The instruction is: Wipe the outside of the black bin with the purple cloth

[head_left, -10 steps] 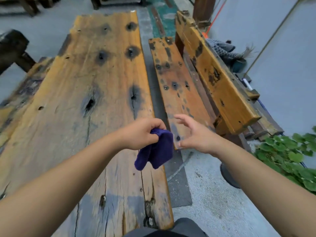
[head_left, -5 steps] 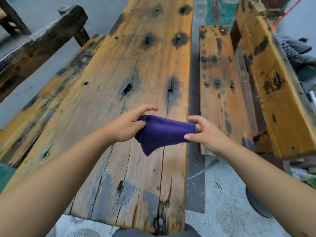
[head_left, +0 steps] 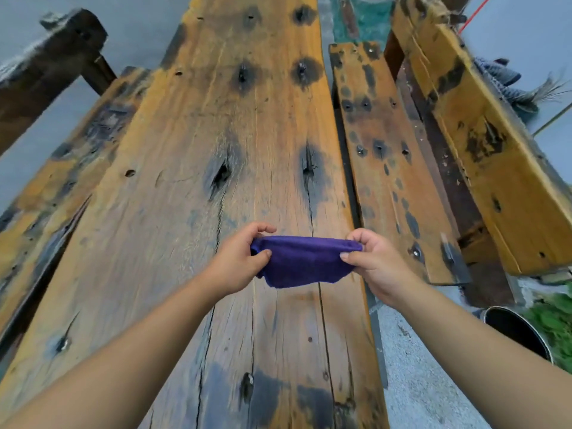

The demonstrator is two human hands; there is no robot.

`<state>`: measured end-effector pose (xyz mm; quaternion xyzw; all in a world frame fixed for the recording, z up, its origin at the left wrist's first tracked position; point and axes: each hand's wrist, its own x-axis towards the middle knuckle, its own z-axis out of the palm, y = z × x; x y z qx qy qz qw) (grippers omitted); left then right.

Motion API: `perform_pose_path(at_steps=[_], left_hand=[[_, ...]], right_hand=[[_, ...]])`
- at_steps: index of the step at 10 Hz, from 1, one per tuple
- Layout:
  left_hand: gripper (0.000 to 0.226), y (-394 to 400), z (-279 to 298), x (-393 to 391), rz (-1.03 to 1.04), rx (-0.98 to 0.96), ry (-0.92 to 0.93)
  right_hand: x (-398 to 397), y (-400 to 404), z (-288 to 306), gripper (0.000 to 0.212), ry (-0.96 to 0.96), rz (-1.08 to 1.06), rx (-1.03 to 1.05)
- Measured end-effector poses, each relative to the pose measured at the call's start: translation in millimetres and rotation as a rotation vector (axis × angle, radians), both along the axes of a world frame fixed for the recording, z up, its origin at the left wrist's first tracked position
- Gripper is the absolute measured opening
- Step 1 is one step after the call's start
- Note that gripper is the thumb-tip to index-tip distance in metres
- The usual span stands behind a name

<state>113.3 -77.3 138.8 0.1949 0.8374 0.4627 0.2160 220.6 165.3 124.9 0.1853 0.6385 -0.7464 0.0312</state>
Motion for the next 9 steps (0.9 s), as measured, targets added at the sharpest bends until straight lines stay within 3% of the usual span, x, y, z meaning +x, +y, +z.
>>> perform_pose_path(at_steps=[2, 4, 6, 7, 8, 9], left_hand=[[0.016, -20, -36, -37, 0.065, 0.03, -0.129], [0.024, 1, -91, -94, 0.068, -0.074, -0.175], [0.038, 44, -154, -154, 0.002, -0.231, -0.153], [0.031, 62, -178, -184, 0.018, -0.278, -0.134], [0.024, 74, -197, -203, 0.054, -0.317, -0.061], [0.039, 75, -203, -211, 0.066, -0.394, 0.123]], right_hand=[[-21, -17, -30, 0.019, -0.084, -0.085, 0.052], [-73, -7, -73, 0.003, -0.228, -0.121, 0.137], [-141, 20, -137, 0.006, -0.323, -0.202, 0.177], [-175, 36, -165, 0.013, -0.35, -0.204, 0.302], [-197, 49, -188, 0.006, -0.414, -0.154, 0.523], [-203, 59, -196, 0.045, -0.49, -0.119, 0.815]])
